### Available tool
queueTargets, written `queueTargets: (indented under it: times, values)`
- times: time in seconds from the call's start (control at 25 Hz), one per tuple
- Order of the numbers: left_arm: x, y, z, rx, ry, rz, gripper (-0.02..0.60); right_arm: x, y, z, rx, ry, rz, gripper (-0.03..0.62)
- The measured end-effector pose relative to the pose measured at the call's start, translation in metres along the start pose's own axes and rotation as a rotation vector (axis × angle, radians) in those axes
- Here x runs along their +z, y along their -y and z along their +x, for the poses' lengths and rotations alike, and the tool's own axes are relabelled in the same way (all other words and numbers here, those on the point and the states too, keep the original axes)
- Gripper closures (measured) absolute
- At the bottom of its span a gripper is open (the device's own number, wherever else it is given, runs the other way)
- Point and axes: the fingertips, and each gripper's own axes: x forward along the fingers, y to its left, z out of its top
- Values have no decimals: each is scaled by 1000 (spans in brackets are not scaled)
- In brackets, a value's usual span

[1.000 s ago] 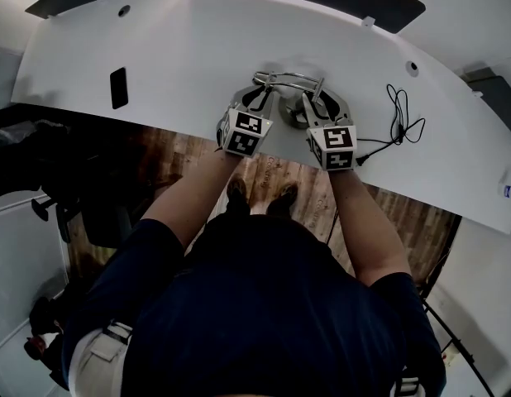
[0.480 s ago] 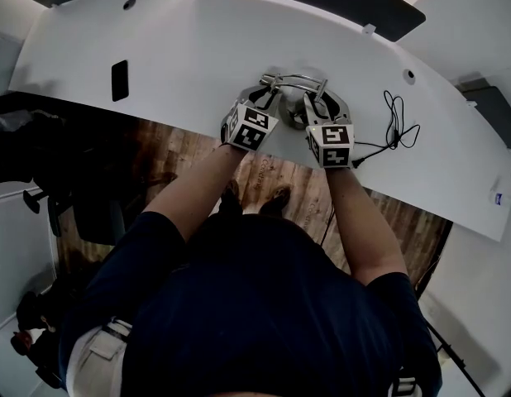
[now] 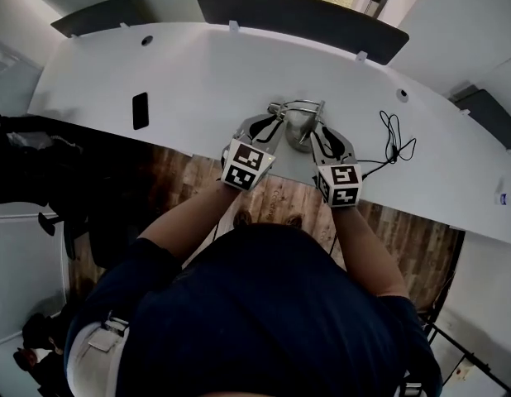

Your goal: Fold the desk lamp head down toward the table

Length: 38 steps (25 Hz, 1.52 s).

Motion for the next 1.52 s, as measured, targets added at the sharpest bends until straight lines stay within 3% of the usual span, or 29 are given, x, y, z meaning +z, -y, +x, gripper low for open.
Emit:
queueTargets:
  times: [0.16,0.32,0.52,0.84,1.52]
  values:
    - [48,32,-44,-79,108,-2,515,38,-36,-37,57,98,38,485]
    - [72,57,-78,-145,152,-14,518,65,-56,-69,77,139,57,514]
    - [61,76,-100,-160,181,5,574,68,-76,-98,73,162,62,551]
    - [53,91,-110,-218,173,16,575,56,-98,-107,97,173,53,583]
    - [54,89,-120,-228,186,38,575,58,-111,-106,125,174,44,585]
